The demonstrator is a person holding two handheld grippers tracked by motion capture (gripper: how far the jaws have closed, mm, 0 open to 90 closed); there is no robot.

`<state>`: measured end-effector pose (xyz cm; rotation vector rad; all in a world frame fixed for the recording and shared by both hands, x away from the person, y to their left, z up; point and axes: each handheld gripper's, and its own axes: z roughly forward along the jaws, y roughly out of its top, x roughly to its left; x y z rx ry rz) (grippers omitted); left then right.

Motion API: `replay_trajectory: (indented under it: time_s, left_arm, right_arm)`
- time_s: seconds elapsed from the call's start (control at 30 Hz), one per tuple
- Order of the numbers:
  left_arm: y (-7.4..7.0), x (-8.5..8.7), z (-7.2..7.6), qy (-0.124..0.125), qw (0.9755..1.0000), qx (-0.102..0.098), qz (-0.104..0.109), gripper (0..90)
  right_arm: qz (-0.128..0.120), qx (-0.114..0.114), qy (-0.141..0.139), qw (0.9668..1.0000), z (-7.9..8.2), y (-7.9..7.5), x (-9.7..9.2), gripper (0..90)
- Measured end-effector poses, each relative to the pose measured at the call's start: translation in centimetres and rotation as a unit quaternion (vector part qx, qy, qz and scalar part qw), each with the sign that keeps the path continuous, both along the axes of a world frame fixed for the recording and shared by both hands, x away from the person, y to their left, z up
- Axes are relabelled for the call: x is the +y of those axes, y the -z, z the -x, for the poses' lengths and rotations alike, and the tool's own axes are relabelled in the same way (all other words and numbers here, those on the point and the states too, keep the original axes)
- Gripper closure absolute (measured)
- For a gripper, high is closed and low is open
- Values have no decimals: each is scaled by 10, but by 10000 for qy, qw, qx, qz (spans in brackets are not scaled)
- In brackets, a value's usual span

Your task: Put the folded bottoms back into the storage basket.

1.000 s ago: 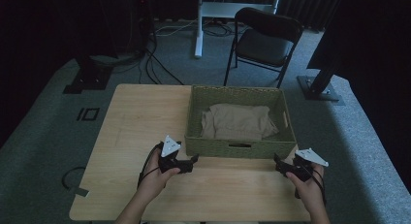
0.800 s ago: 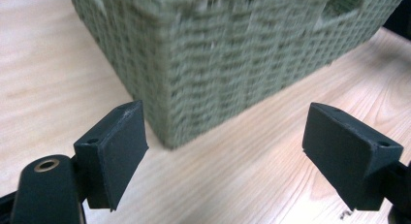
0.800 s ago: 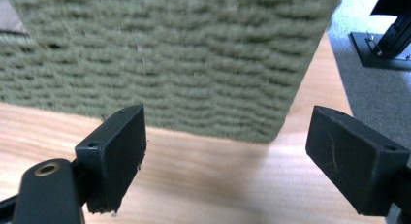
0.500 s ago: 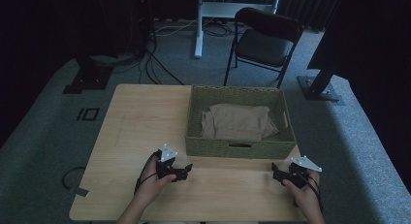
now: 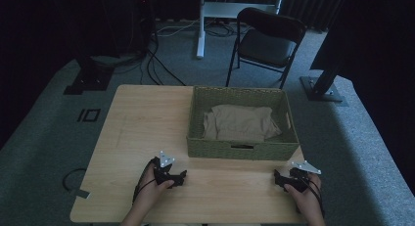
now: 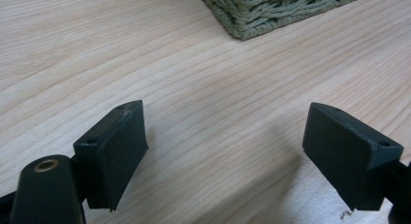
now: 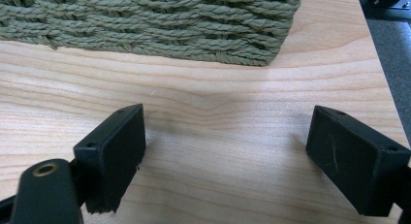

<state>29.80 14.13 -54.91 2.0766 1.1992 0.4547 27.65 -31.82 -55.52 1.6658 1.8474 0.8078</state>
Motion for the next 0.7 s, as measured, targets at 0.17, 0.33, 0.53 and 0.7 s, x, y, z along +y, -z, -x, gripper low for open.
replay_trajectory:
  time_s: [0.17,0.33,0.53,0.7]
  left_arm:
    - [2,0,3,-118,9996,-135,-216,158]
    - [2,-4,7,-729,9970,-82,-246,127]
    - [3,-5,8,-826,9963,-69,-230,113]
    - [3,-5,8,-874,9959,-72,-229,111]
  right_arm:
    - [-2,12,-65,10000,0,0,0,124]
    - [0,14,-162,9999,0,0,1,112]
    - [0,18,-196,9998,0,1,2,110]
    - [-1,19,-197,9998,0,1,2,110]
